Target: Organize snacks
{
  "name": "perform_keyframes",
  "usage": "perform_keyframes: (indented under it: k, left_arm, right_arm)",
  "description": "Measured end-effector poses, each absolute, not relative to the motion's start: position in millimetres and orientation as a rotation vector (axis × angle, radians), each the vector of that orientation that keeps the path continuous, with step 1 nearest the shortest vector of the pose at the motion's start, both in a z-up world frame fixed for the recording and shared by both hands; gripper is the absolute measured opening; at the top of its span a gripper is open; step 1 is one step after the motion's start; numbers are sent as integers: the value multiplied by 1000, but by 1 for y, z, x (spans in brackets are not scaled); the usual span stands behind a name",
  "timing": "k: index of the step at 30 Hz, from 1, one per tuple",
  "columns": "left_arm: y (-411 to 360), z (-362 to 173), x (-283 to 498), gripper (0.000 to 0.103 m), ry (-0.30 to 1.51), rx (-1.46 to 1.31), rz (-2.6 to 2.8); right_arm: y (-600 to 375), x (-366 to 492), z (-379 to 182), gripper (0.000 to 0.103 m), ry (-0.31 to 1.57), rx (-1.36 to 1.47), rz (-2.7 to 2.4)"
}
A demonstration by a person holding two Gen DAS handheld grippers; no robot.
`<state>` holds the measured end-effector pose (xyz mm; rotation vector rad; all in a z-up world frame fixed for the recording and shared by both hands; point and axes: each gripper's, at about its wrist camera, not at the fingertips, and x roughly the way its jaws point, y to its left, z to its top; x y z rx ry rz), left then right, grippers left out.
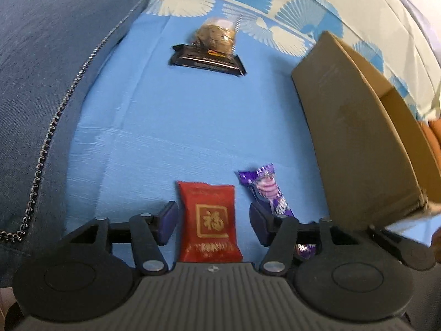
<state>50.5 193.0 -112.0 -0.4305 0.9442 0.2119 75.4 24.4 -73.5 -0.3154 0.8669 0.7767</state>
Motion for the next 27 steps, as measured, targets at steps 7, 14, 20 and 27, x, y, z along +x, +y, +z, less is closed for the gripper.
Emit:
perform_keyframes:
  k: [7, 14, 20, 27]
  left_arm:
    - [178, -118, 51, 66, 974, -337, 205]
    - [174, -123, 55, 67, 997, -303, 199]
    - [169, -121, 54, 36, 980, -272, 205]
    - [176, -113, 47, 23, 932, -301, 232]
  right_arm:
    - [33, 72, -83, 45, 866, -372, 762]
    - [36, 73, -85, 33, 855, -372, 755]
    - [33, 66, -82, 21, 837, -389, 753]
    - [23, 63, -65, 18, 777, -356, 733]
